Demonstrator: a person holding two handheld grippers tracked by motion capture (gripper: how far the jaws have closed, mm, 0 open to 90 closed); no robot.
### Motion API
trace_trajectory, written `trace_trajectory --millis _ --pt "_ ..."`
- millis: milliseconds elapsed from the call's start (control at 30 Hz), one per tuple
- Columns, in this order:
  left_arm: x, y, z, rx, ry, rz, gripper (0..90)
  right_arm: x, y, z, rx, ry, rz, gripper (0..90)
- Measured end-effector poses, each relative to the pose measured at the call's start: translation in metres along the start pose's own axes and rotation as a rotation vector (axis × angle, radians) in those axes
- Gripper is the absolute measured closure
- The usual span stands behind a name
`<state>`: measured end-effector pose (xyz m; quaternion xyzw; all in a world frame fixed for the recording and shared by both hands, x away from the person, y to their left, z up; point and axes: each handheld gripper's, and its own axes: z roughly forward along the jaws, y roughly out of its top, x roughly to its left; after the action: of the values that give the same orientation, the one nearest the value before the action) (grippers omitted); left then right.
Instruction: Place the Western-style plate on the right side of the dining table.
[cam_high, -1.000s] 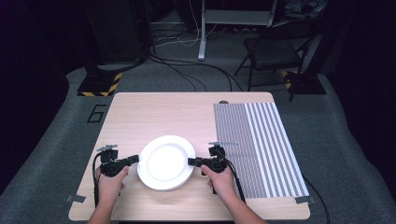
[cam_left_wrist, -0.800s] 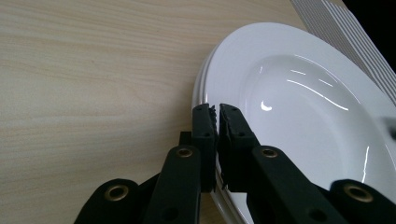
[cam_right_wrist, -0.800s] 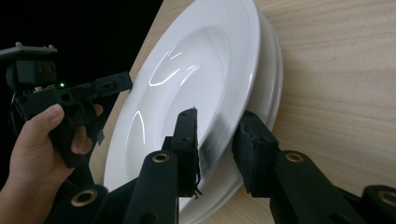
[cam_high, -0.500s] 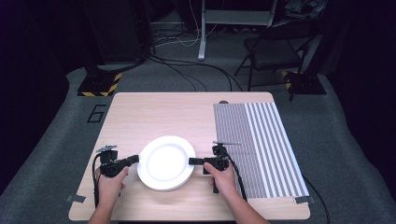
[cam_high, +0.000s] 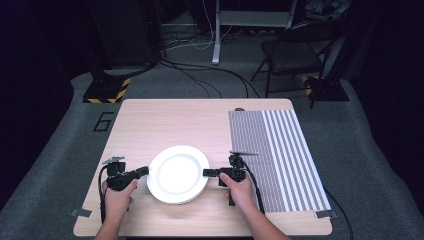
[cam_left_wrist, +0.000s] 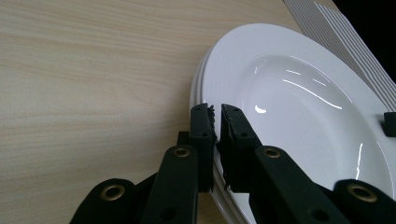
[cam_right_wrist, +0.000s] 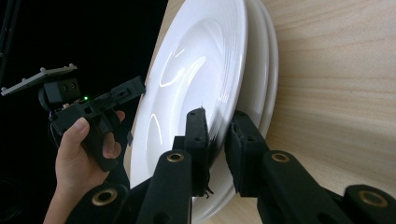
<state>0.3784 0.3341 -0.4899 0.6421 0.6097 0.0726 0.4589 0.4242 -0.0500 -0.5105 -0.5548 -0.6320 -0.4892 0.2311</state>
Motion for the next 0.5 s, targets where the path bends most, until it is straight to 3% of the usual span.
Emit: trace_trajectory --millis 67,233,333,500 --pt "0.001 0.0 0.003 0.038 -0.006 0.009 75.2 0.001 0.0 -0.001 0.002 0.007 0.006 79.5" --pt "-0.004 -0.001 0.004 0.031 0.019 0.033 73.0 0.003 0.002 -0.005 0.012 -0.005 -0.014 80.0" --pt "-0.004 0.0 0.004 0.032 0.017 0.035 71.0 0.002 0.003 -0.006 0.014 0.0 -0.013 80.4" --pt "-0.004 0.001 0.0 -0.007 0.009 0.042 66.0 0.003 0.005 -0.011 0.008 0.001 -0.017 80.8"
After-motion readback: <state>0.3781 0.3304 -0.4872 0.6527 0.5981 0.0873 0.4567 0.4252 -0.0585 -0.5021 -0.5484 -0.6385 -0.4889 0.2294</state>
